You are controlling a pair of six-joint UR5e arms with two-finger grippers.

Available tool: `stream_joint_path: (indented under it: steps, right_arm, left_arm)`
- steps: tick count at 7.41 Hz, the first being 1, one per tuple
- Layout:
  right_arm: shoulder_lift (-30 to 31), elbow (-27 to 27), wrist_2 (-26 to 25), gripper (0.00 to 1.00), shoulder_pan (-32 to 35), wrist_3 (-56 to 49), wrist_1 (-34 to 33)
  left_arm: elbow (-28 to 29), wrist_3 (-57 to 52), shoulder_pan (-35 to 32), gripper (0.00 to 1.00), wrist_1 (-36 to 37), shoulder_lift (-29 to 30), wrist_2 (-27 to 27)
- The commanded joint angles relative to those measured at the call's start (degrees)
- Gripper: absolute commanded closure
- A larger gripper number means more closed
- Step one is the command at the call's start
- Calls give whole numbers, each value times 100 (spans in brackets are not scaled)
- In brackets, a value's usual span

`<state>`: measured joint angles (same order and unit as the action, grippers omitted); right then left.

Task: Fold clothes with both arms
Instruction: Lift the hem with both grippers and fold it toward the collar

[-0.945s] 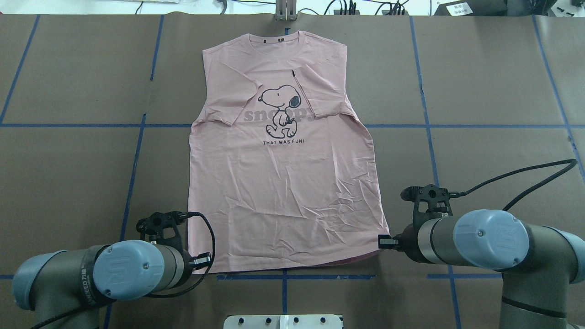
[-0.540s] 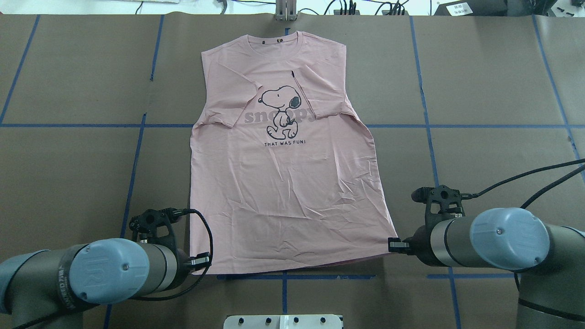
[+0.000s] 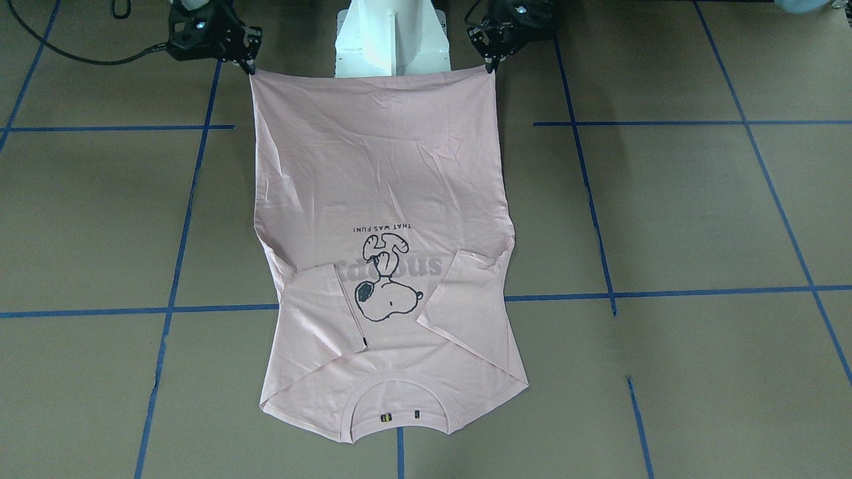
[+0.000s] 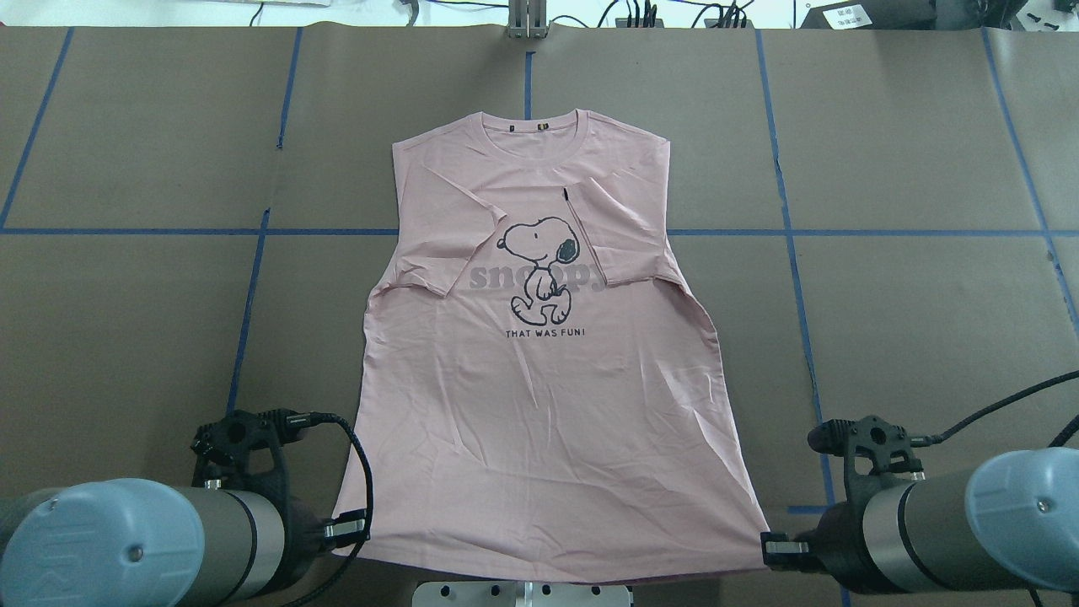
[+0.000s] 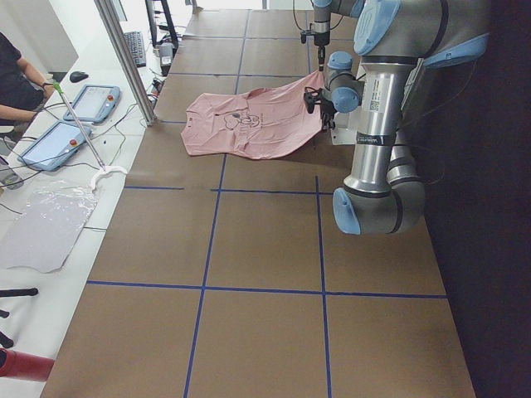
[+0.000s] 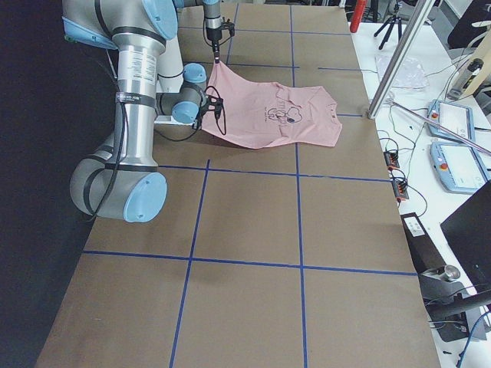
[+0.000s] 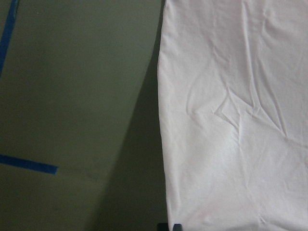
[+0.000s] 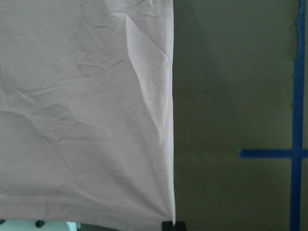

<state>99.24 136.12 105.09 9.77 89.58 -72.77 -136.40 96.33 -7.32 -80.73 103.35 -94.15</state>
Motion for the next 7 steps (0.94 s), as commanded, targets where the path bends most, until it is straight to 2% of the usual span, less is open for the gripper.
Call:
stream_joint_path:
  steps: [1,2,3,5,7]
  right_arm:
    - [25,169,-24,100,-222,306,0]
    - [-18,109,-24,100,40,228,9]
    - [-410,-66,2,100,529,157,9]
    - [-1228,-706,-6,100,1287,-683,26]
    - [-1818,-1471,-24,100,2138,-1736,61]
  left_arm:
    - [-220,8,195,100,172,27,2]
    - [-211,-9,178,100,172,88,-7]
    - [-185,-192,47,100,146,176,-7]
    - [103,-1086,-767,100,110,466,-7]
    - [455,-1396,-1244,100,-55,615,37]
